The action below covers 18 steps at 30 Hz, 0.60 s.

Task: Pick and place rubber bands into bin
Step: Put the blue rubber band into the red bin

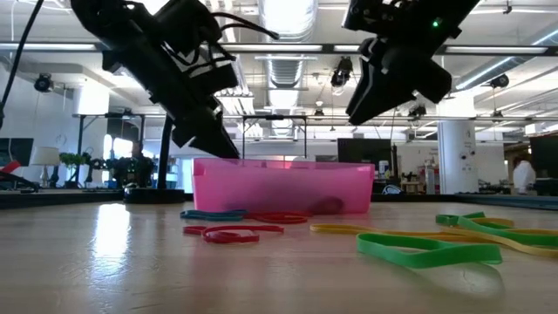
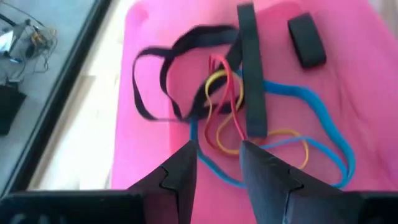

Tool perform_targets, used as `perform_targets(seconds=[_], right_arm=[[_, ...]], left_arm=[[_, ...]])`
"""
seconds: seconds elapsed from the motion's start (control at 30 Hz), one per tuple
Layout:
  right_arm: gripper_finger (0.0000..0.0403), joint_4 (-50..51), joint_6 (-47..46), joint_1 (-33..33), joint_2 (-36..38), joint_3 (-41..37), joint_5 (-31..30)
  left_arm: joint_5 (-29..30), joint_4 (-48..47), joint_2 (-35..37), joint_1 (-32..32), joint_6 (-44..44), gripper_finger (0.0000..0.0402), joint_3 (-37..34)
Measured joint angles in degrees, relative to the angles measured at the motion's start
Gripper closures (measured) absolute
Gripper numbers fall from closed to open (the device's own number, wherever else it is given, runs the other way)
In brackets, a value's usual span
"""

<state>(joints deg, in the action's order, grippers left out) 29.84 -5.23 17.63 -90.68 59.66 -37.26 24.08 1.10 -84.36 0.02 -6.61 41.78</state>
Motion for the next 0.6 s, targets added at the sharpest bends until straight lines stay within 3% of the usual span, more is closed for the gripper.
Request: perform_targets(seconds=[0.33,0.5,0.6], right_arm=[[0.0254,0.1,-2.5,0.6,2.8,-1.9,0.4],[0.0253,0.0,-3.7,0.6,3.6,-3.4,1.2],[0.0252,-0.2,-3.8,0.6,3.7,-3.7,1.3]], left_arm=[[-8.7,-3.6,8.9,-4.6,-1.3,0.0295,3.4],[-19.0,-9.1,14.6,-9.7,4.2,0.0295,3.0],[-20.6,-11.7,15.1,-13.3,8.0,0.0295,2.5]])
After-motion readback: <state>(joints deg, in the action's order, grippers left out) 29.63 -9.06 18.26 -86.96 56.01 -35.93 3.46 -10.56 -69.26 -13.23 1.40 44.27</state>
